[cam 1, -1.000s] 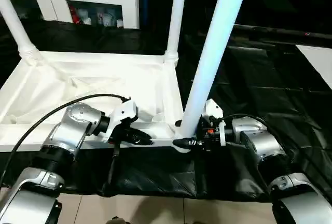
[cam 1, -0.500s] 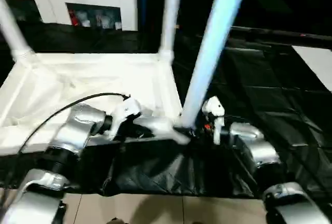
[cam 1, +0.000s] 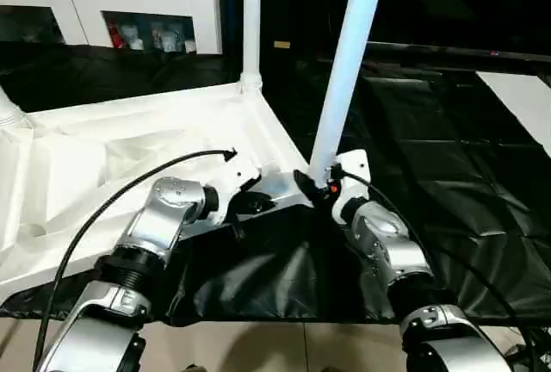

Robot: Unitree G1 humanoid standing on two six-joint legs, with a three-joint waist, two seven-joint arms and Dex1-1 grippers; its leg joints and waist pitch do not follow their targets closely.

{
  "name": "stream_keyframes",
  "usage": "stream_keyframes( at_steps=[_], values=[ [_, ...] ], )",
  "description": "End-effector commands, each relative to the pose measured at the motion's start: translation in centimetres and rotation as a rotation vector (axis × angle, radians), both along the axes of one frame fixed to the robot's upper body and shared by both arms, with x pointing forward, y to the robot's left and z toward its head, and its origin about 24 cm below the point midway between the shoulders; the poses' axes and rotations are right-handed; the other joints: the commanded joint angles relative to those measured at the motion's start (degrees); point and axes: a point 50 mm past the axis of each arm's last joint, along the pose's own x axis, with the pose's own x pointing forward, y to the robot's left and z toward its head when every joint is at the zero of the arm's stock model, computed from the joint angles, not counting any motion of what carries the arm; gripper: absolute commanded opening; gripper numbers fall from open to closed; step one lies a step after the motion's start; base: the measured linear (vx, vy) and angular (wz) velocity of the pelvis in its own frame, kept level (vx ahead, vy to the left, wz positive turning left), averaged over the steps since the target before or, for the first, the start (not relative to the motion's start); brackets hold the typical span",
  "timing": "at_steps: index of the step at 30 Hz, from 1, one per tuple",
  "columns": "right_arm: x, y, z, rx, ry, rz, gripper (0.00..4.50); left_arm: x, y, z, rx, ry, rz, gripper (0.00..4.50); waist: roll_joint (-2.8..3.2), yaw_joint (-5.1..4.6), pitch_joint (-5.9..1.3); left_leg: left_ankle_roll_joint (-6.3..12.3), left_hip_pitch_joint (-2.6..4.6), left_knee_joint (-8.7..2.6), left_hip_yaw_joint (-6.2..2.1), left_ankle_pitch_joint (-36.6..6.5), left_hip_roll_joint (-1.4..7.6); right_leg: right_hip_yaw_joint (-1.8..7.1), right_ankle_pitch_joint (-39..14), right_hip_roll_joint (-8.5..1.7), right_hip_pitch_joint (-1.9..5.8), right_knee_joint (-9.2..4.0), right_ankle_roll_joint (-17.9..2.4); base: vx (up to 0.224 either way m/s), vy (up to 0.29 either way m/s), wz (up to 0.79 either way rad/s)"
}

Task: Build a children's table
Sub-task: Rotate leg to tighten

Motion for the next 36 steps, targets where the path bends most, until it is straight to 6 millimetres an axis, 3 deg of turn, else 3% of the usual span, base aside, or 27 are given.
stream_keyframes(
  at_steps=[1,6,7,9,10,13,17,19,24,29,36],
  values=[
    [-0.6,2.3,0.8,0.030,-0.019,0.252,3.80,-0.4,-2.0,0.5,-0.029,-0.023,-0.114,0.00,0.18,-0.12,-2.97,-0.66,0.64,-4.85,-1.37,-21.8,1.78,2.56,-22.9,-3.07,1.33,-5.63,-8.9,0.000,0.000,0.00],
    [-0.7,0.4,0.9,-0.024,-0.036,0.341,4.18,-0.8,-0.9,0.8,-0.023,-0.020,-0.200,0.00,0.31,0.14,-3.17,0.56,0.30,-4.68,-1.13,-17.9,1.78,2.67,-17.9,-3.14,1.74,-5.08,-10.5,0.000,0.000,0.00],
    [-0.8,-0.6,1.2,-0.042,-0.048,0.406,4.18,-1.0,-0.2,0.9,-0.007,-0.015,-0.238,0.00,0.32,0.25,-3.53,1.40,0.15,-4.39,-0.97,-14.9,1.74,2.64,-13.1,-3.07,2.17,-4.46,-11.8,0.000,0.000,0.00],
    [-1.0,-1.3,1.4,-0.056,-0.043,0.489,4.18,-1.2,0.5,1.0,0.003,-0.004,-0.283,0.00,0.35,0.41,-3.76,2.79,0.38,-3.96,-0.69,-11.7,1.80,2.65,-6.7,-2.87,2.16,-3.75,-13.8,0.000,0.000,0.00],
    [-1.3,-2.0,1.5,-0.078,-0.030,0.586,4.18,-1.4,1.2,1.0,0.021,0.006,-0.323,0.00,0.19,0.30,-3.94,4.05,-0.05,-3.76,-0.69,-8.7,1.77,2.56,-2.1,-2.78,2.59,-3.01,-15.2,0.052,-0.007,0.04],
    [-1.7,-2.5,1.6,-0.106,-0.011,0.687,4.18,-1.6,1.9,1.0,0.022,0.027,-0.353,0.00,0.18,1.03,-4.01,6.38,0.07,-3.34,-0.29,-4.8,1.85,2.32,4.3,-2.51,2.66,-2.24,-17.2,0.017,-0.002,0.01],
    [-2.0,-2.9,1.7,-0.126,0.013,0.770,4.18,-1.7,2.4,1.2,0.010,0.051,-0.377,0.00,0.16,1.67,-3.68,5.18,0.28,-3.56,-0.21,-7.9,2.14,2.27,-1.6,-2.77,2.51,-2.64,-17.0,0.000,0.000,0.00],
    [-2.2,-3.2,1.8,-0.157,0.041,0.867,3.91,-1.9,2.9,1.3,0.016,0.072,-0.405,0.00,-0.11,1.77,-3.43,3.49,0.23,-3.81,-0.31,-10.7,2.21,2.36,-6.8,-2.94,2.42,-3.11,-15.8,0.000,0.000,0.00],
    [-2.2,-3.1,1.7,-0.185,0.064,0.925,3.47,-2.0,3.6,1.5,0.036,0.081,-0.426,0.00,-0.52,1.97,-3.29,1.57,0.43,-3.95,-0.45,-12.6,2.29,2.55,-11.8,-3.23,2.08,-3.44,-14.3,0.000,0.000,0.00],
    [-2.2,-2.6,1.7,-0.180,0.063,0.946,3.15,-2.1,4.2,1.4,0.048,0.087,-0.425,0.00,-0.65,1.87,-3.40,1.21,0.29,-3.98,-0.51,-11.5,2.25,2.49,-10.0,-3.10,2.14,-3.15,-14.3,0.000,0.000,0.00],
    [-2.7,-2.1,1.2,-0.114,0.061,0.899,2.66,-2.0,4.1,1.0,0.047,0.078,-0.363,0.00,-0.23,2.07,-3.46,1.54,0.41,-3.89,-0.45,-10.9,2.25,2.49,-7.3,-3.08,2.23,-2.97,-15.2,0.000,0.000,0.00]
  ],
)
